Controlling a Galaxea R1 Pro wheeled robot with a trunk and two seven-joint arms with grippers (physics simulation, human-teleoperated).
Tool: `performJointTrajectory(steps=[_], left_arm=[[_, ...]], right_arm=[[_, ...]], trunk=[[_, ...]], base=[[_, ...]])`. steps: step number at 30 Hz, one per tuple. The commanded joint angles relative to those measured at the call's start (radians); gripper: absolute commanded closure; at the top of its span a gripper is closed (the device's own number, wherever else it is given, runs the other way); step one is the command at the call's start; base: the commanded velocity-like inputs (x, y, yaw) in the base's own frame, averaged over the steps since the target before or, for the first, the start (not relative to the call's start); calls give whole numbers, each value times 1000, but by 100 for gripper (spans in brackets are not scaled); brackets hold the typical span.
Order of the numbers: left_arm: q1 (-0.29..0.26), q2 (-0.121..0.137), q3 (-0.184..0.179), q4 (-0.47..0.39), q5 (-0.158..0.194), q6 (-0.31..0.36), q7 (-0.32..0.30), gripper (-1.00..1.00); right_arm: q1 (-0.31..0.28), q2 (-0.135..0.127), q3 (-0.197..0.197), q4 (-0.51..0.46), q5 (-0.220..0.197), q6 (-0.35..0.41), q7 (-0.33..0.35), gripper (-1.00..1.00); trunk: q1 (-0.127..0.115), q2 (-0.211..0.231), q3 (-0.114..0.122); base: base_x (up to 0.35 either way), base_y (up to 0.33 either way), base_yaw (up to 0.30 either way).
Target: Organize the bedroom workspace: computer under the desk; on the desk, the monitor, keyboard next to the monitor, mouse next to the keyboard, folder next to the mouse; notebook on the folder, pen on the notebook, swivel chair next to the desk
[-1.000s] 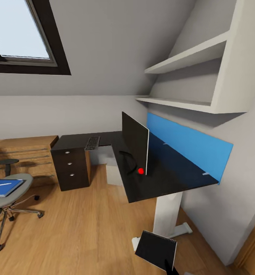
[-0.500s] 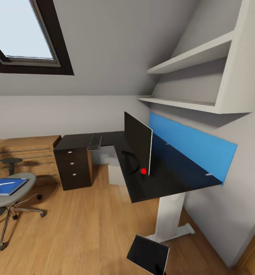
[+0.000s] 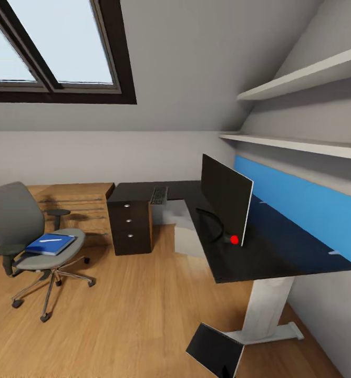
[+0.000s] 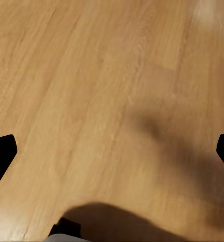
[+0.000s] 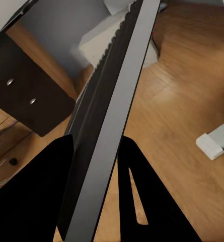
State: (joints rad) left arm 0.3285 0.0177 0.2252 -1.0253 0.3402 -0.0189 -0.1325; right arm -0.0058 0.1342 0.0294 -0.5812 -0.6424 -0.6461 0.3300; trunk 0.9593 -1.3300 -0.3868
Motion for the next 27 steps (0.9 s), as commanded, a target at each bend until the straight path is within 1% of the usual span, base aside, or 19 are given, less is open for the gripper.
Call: performJointTrajectory(steps=[1, 7, 15, 21, 27], left_arm=[[0, 0, 0, 1, 10, -1, -5, -100], [0, -1, 0, 1, 10, -1, -6, -100], [0, -1, -1, 1, 9, -1, -6, -100], [0, -1, -1, 1, 9, -1, -6, -100], [0, -1, -2, 4, 8, -1, -6, -100]], right_arm=[[-1, 0, 3, 1, -10, -6, 5, 100], [0, 1, 3, 5, -10, -15, 3, 100], [0, 0, 3, 5, -10, -17, 3, 100], [0, -3, 3, 3, -10, -17, 4, 100], [0, -8, 2, -3, -9, -18, 6, 100]], trunk=[[0, -1, -1], [0, -1, -1], [0, -1, -1], [0, -1, -1], [0, -1, -1]], base=[[139, 298, 284], [202, 278, 284], [266, 231, 285], [315, 69, 219], [329, 11, 55]])
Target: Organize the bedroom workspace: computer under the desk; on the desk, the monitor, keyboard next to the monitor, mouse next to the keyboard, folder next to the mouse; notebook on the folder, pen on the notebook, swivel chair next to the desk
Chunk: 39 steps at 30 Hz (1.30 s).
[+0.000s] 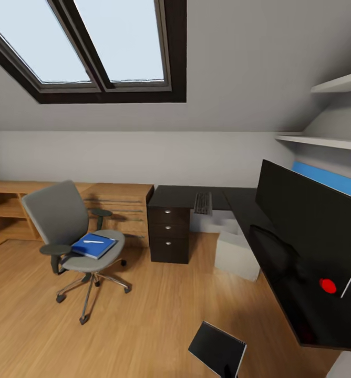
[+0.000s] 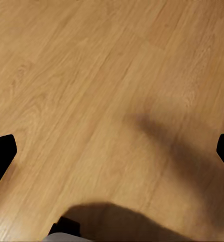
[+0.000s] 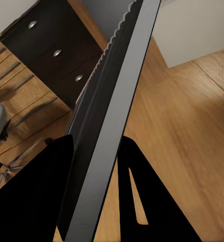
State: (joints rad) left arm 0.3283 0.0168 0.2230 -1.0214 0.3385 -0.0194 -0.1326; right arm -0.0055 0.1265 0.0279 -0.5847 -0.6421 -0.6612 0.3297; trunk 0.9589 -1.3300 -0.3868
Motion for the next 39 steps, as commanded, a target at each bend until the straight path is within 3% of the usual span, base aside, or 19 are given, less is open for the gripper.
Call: performJointTrajectory(steps=[1, 15, 34, 39], left_arm=[[0, 0, 0, 1, 9, -1, -5, -100], [0, 0, -23, 10, -47, -3, -2, -100], [0, 0, -25, 11, -50, -4, -2, -100], [0, 0, -25, 11, -50, -4, -2, -100]], right_arm=[[-1, -1, 3, 0, -9, -3, 6, 100], [-1, -5, 3, 4, -8, -3, 7, 100], [-1, -5, 1, 3, -8, -3, 8, 100], [-1, -5, 1, 3, -8, -3, 8, 100]], trunk=[[1, 0, -1], [1, 0, -1], [1, 0, -1], [-18, 35, 15]], base=[[331, 3, 15], [332, 1, 3], [332, 0, 0], [332, -37, 0]])
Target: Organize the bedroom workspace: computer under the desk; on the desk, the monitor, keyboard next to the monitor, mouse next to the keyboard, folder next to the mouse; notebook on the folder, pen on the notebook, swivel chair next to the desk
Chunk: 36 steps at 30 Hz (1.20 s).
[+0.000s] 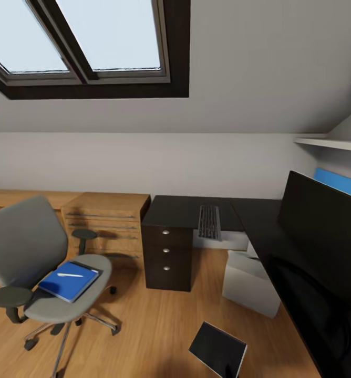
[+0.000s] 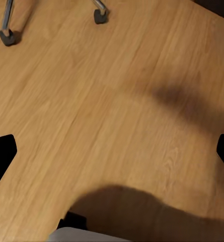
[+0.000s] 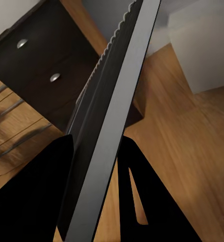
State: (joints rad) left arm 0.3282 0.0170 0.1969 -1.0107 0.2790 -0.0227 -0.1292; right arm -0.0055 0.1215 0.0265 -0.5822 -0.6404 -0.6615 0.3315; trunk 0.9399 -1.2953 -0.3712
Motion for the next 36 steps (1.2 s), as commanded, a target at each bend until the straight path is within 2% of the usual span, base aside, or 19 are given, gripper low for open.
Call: performJointTrajectory(steps=[1, 14, 32, 36], left_arm=[[0, 0, 1, 0, 9, 0, -6, -100], [0, 0, 1, 0, 9, 0, -6, -100], [0, 0, 1, 0, 9, 1, -11, -100], [0, 0, 0, 0, 9, 2, -11, -100]], right_arm=[[-1, 0, 3, 1, -10, -3, 6, 100], [-1, 0, 4, 4, -10, -3, 6, 100], [-1, 1, 4, 4, -10, -3, 6, 100], [-1, 1, 4, 3, -10, -3, 6, 100]], trunk=[[-3, 7, 2], [-53, 98, 43], [-122, 224, 100], [-122, 224, 100]], base=[[332, -74, 0], [332, -84, 0], [336, -7, 0], [339, 0, 0]])
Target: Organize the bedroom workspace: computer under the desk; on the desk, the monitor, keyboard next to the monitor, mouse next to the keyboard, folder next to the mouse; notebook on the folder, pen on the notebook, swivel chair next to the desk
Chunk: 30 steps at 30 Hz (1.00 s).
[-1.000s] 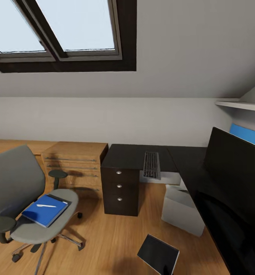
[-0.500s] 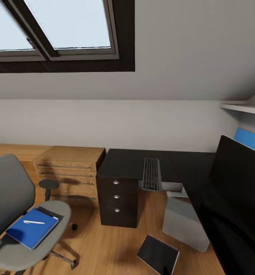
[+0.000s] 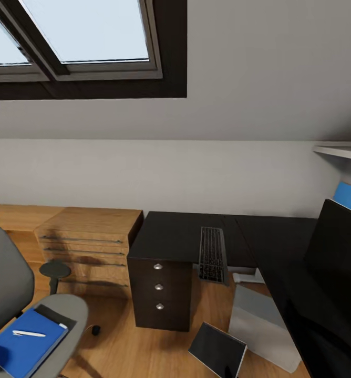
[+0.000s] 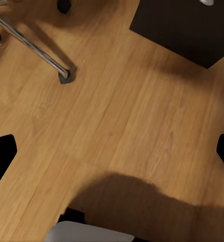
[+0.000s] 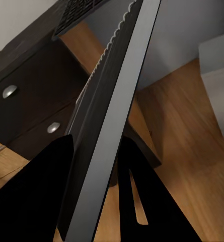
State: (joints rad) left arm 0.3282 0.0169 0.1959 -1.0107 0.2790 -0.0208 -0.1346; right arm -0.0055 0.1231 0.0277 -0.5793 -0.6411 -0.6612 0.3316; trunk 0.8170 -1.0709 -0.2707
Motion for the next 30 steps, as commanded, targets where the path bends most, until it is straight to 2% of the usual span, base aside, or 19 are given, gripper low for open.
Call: performJointTrajectory(steps=[1, 16, 30], left_arm=[[0, 0, 1, 0, 9, 0, -6, -100], [0, 0, 0, 0, 9, -1, -6, -100], [1, 0, 1, 0, 11, -1, -4, -100]], right_arm=[[-1, 0, 3, 0, -10, -3, 6, 100], [-1, 0, 4, -1, -9, -3, 6, 100], [-1, 0, 5, 1, -9, -3, 7, 100]], trunk=[[1, -1, -1], [1, -1, -1], [1, -1, -1]], base=[[339, 0, 0], [326, 18, 0], [38, 3, 0]])
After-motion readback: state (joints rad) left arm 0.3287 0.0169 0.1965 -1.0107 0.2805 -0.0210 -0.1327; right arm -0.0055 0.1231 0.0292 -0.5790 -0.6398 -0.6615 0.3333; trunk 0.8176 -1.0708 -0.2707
